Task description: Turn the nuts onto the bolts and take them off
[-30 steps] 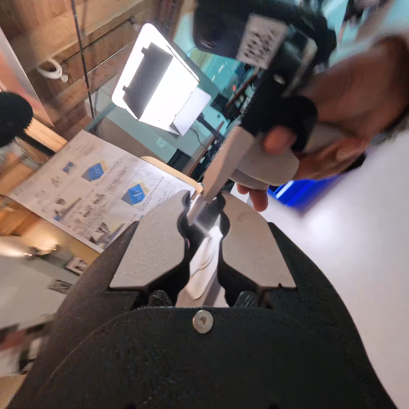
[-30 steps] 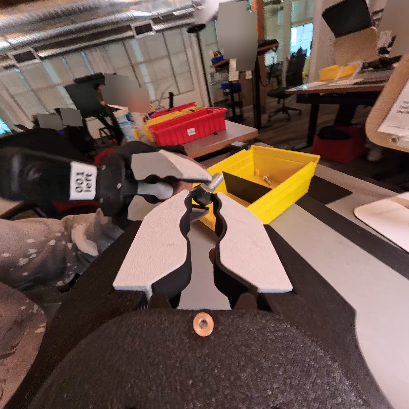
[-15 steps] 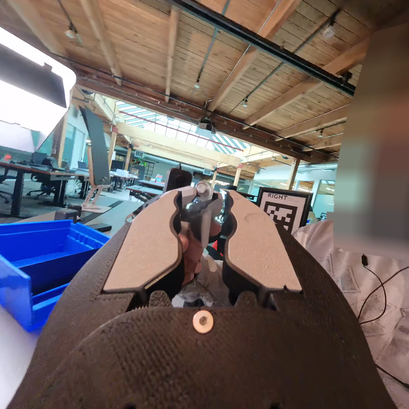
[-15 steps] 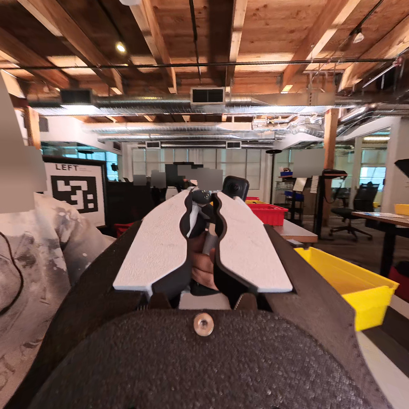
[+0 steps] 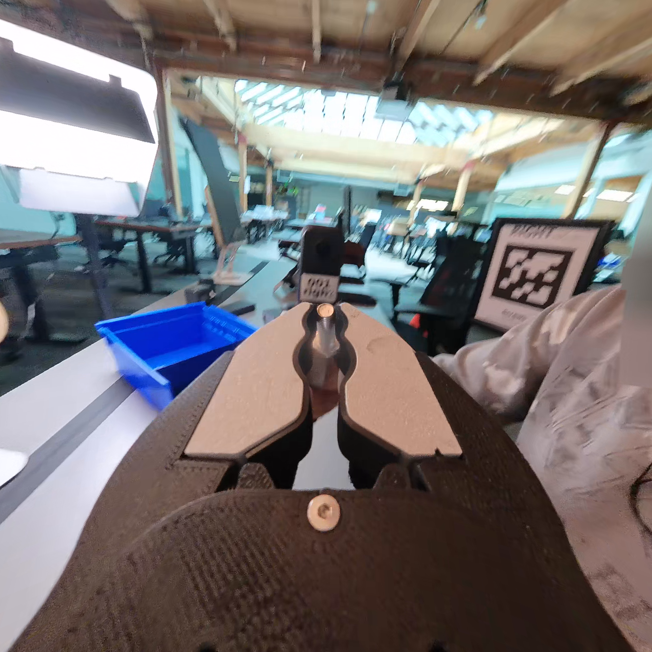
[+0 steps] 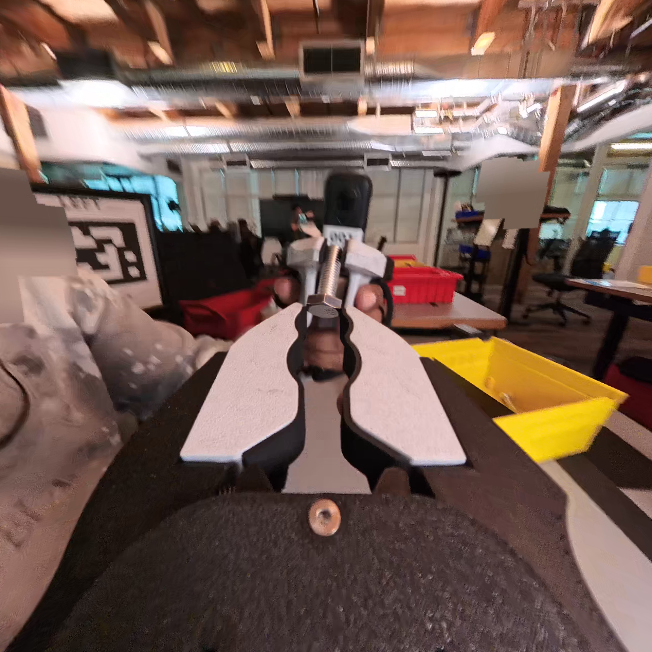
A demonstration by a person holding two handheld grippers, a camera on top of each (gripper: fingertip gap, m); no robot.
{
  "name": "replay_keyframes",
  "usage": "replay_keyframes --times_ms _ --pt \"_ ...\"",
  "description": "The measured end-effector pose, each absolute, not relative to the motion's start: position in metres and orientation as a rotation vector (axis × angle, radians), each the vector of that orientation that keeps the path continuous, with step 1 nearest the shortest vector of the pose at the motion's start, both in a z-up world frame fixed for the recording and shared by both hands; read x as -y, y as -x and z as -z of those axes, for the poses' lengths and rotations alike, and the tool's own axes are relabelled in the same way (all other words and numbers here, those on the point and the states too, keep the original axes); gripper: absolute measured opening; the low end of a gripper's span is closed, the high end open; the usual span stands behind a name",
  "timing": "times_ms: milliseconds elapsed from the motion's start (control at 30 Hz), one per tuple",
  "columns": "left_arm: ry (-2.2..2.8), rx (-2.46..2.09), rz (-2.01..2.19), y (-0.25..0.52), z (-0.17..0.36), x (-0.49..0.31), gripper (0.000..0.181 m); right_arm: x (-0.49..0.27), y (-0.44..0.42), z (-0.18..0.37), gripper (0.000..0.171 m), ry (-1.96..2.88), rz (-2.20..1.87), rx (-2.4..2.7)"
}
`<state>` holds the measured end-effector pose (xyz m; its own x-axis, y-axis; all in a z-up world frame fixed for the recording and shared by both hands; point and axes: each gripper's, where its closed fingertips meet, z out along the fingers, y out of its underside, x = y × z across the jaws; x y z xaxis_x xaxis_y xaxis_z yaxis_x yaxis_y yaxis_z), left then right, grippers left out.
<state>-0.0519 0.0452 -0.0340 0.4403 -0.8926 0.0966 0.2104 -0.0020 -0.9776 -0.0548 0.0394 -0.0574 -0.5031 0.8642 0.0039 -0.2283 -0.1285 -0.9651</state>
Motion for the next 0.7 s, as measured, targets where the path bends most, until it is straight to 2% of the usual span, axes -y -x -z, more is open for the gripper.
replay_keyframes --times_ms 233,700 --pt "1.449 -0.803 0.678 0.057 0.051 -0.051 0.010 -0.055 0.067 0.085 0.027 0.888 -1.282 1.519" --pt "1.488 -1.025 0.638 0.044 0.071 -0.032 0.010 -0.030 0.063 0.100 0.019 0.814 -1.382 1.664"
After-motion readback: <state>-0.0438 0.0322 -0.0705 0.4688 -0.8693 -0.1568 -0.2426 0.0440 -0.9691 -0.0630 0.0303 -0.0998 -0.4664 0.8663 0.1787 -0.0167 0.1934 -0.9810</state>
